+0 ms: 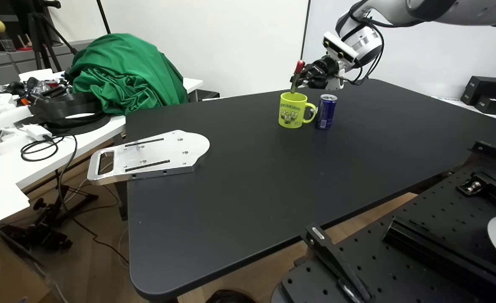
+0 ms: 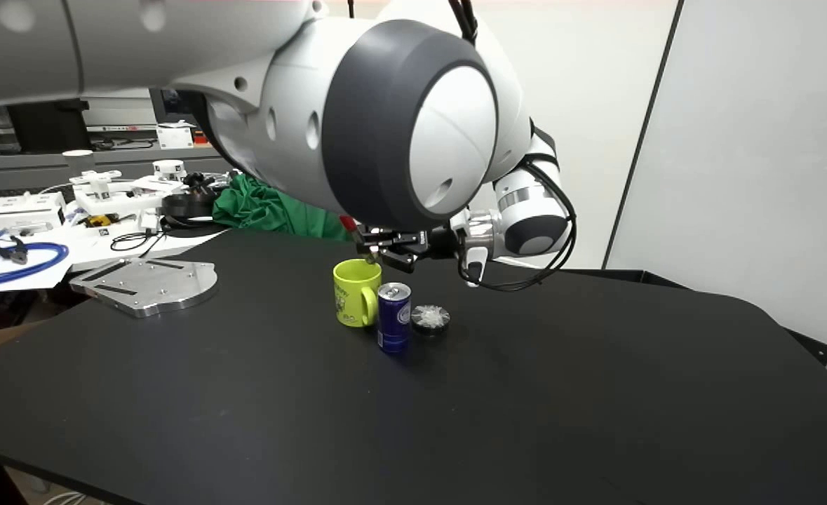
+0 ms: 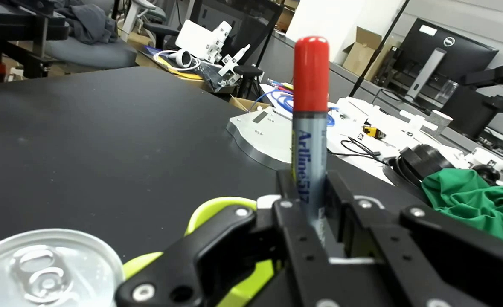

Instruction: Pick up the marker and put it in the cup

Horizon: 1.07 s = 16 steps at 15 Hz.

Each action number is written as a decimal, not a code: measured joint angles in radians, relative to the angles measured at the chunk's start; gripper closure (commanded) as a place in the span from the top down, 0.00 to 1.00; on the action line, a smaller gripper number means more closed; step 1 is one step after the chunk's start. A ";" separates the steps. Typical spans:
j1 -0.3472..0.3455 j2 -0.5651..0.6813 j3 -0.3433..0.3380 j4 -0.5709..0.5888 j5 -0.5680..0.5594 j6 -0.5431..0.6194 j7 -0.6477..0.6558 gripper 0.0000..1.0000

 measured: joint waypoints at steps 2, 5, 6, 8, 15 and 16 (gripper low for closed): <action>-0.001 0.000 0.000 -0.005 0.000 0.000 0.003 0.05; -0.003 0.000 -0.002 -0.014 0.000 0.000 0.007 0.05; -0.004 0.000 -0.003 -0.020 0.000 0.000 0.008 0.05; -0.004 0.000 -0.004 -0.034 0.000 0.001 0.008 0.05; -0.004 0.001 -0.017 -0.074 0.000 0.009 0.008 0.05; -0.004 0.001 -0.018 -0.074 0.000 0.009 0.008 0.46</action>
